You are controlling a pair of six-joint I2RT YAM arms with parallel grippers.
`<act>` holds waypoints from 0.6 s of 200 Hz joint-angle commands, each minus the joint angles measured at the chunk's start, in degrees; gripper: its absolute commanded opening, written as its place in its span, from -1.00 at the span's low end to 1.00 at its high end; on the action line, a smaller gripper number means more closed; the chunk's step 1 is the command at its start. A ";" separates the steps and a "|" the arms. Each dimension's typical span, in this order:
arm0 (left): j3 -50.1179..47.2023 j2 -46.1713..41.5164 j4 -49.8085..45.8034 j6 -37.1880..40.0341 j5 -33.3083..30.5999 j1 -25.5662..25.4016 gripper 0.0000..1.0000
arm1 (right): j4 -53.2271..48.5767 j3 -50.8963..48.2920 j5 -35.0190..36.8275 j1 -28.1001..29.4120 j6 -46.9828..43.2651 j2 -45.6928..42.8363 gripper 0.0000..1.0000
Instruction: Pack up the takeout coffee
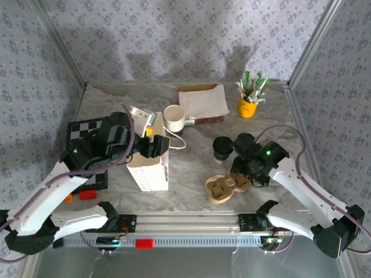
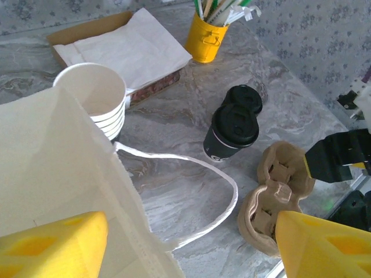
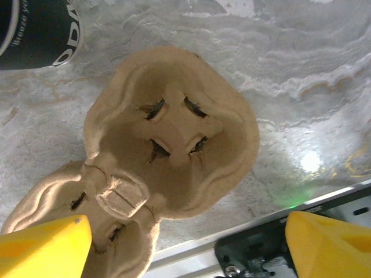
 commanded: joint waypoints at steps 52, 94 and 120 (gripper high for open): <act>-0.91 -0.49 1.32 2.87 -5.13 -0.55 0.60 | 10.14 -5.71 3.17 8.92 21.38 0.92 0.52; -1.50 -0.60 0.66 2.43 -5.11 -0.54 0.61 | 12.40 -1.49 0.18 8.73 1.69 5.82 0.50; -1.88 -1.04 0.33 2.39 -5.44 -0.59 0.61 | 8.98 -1.60 -3.75 5.53 -6.51 7.82 0.40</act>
